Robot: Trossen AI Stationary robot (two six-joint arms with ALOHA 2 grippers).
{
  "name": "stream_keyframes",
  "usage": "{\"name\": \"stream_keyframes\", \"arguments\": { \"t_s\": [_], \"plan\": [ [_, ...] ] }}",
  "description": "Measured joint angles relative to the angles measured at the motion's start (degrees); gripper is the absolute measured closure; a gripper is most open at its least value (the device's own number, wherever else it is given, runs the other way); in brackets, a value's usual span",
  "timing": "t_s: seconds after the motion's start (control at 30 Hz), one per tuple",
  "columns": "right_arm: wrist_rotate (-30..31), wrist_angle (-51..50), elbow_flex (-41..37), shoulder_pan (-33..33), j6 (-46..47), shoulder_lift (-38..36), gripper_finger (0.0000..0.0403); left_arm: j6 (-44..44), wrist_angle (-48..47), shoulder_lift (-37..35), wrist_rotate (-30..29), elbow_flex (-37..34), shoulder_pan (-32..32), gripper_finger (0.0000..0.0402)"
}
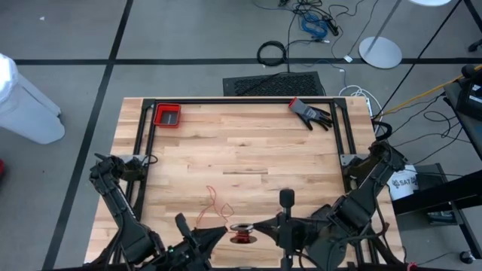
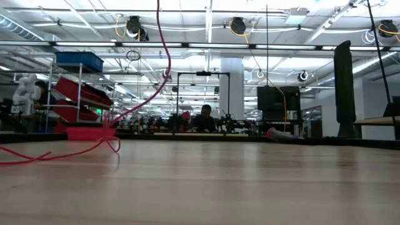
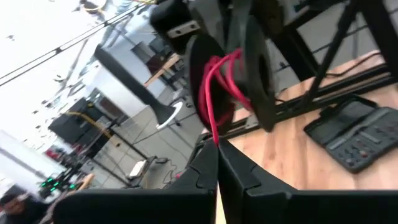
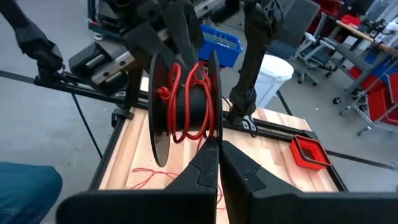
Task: Coil cords
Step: Coil the red wire onto the spool
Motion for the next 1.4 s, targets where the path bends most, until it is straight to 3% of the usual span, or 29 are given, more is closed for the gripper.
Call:
{"name": "stream_keyframes", "arguments": {
  "t_s": [0.27, 0.37, 0.5, 0.63, 0.9, 1.07, 1.4],
  "plan": [
    [1.71, 0.53, 0.00, 0.49, -0.58, -0.17, 0.0403, -1.24, -0.34, 0.00, 8.65, -0.02, -0.17, 0.0307],
    [3.02, 0.53, 0.00, 0.61, -1.26, -0.17, 0.0403, -2.98, -1.14, 0.00, 8.54, -0.02, -0.15, 0.0286],
    [3.51, 0.36, 0.00, 0.98, -1.30, -1.17, 0.0403, -3.05, -1.53, 0.00, 7.32, -0.04, -0.15, 0.0280],
    [9.06, -1.01, 0.02, 2.14, -1.46, -2.30, 0.0403, -3.08, -1.54, 0.00, 7.01, -0.04, -0.15, 0.0279],
    [12.84, -8.80, 0.02, 5.22, 4.59, -4.35, 0.0403, -3.61, -1.50, 0.00, 0.97, -0.04, -0.08, 0.0279],
    [16.70, -11.93, 0.02, 6.21, 7.74, -4.50, 0.0403, -7.54, -1.35, 0.00, 4.48, -0.04, 0.73, 0.0278],
    [4.99, -14.21, 0.02, 4.18, 7.85, -4.52, 0.0403, -7.48, -0.23, 0.17, 13.36, -0.04, 2.82, 0.0278]
  ]
}}
